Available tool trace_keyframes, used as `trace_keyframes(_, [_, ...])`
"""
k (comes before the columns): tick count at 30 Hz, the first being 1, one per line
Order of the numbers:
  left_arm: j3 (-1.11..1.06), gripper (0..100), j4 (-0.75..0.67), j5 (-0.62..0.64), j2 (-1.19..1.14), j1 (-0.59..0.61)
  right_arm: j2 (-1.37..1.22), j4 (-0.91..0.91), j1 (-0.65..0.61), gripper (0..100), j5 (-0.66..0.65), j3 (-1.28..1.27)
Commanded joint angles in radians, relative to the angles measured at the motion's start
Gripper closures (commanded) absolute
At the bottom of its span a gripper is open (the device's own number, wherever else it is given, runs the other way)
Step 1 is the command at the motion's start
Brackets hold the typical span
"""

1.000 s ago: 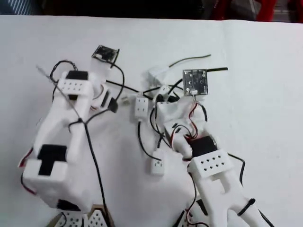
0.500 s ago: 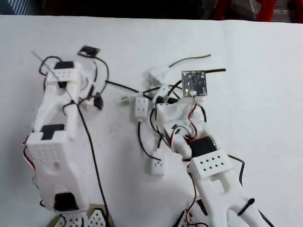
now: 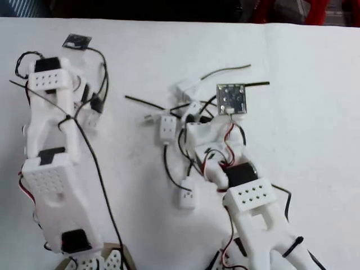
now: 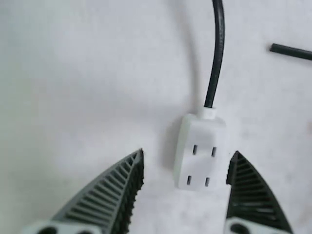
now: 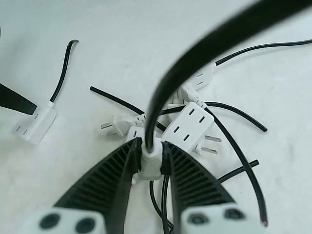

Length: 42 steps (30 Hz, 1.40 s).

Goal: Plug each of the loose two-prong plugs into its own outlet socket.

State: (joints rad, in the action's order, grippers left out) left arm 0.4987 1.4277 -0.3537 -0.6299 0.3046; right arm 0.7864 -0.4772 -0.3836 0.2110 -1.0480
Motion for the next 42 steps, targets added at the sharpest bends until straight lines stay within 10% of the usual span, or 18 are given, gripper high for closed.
trace_keyframes(1, [0.051,72,0.028,-0.011,0.016,0.002,0.002,0.024,0.004,98.1,0.003,0.008])
trace_keyframes(13, [0.043,73,-0.005,-0.081,-0.162,-0.030,0.002,0.024,0.004,98.1,0.003,0.008])
trace_keyframes(20, [0.104,95,0.063,-0.149,-0.160,-0.117,0.002,0.024,0.005,98.1,0.003,0.008])
trace_keyframes(29, [0.075,98,0.157,-0.173,-0.077,-0.231,0.004,0.024,0.015,98.1,0.003,0.008])
trace_keyframes(42, [-0.577,97,-0.138,-0.181,0.315,-0.407,0.004,0.025,0.077,98.1,0.009,0.025])
